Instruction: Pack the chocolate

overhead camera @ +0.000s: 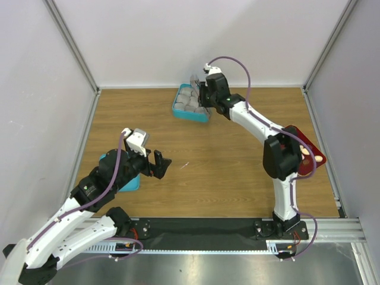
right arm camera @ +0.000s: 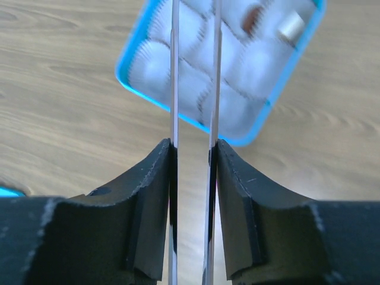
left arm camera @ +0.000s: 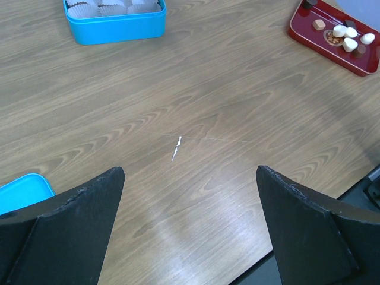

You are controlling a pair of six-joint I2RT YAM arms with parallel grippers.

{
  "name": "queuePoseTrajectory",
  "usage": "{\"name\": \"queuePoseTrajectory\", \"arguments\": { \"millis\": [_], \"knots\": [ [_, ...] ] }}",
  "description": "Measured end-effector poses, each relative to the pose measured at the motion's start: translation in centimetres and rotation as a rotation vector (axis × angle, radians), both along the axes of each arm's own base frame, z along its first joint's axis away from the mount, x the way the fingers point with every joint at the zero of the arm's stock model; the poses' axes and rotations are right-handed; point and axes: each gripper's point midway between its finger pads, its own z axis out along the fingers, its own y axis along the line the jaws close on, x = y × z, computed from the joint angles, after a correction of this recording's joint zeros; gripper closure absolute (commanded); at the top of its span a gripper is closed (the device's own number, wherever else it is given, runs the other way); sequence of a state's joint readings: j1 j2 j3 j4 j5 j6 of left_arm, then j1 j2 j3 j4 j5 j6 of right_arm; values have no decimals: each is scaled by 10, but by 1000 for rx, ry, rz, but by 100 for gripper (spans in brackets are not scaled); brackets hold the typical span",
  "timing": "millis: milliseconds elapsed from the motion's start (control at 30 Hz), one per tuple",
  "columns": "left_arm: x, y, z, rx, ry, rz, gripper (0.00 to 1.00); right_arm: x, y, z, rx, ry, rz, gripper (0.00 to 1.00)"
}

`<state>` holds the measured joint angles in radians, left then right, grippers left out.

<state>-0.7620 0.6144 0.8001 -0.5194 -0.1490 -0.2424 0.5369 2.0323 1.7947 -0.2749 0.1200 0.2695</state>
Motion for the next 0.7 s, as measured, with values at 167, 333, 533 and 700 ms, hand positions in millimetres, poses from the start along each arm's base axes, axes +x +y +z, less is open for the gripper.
{"name": "queuePoseTrajectory", "arguments": {
  "millis": [167,333,533,700],
  "knots": [
    [1,1,0,1,-2,6,0,19,21,-3,-1,-27,34,62],
    [1,1,0,2,-2,7,0,34,31,-18,-10,-26,48,61],
    [2,2,0,3,-4,14,0,45,36,-38,-30,-12,55,61],
    [2,2,0,3,-4,14,0,50,39,-54,-44,0,62,60]
  ]
}}
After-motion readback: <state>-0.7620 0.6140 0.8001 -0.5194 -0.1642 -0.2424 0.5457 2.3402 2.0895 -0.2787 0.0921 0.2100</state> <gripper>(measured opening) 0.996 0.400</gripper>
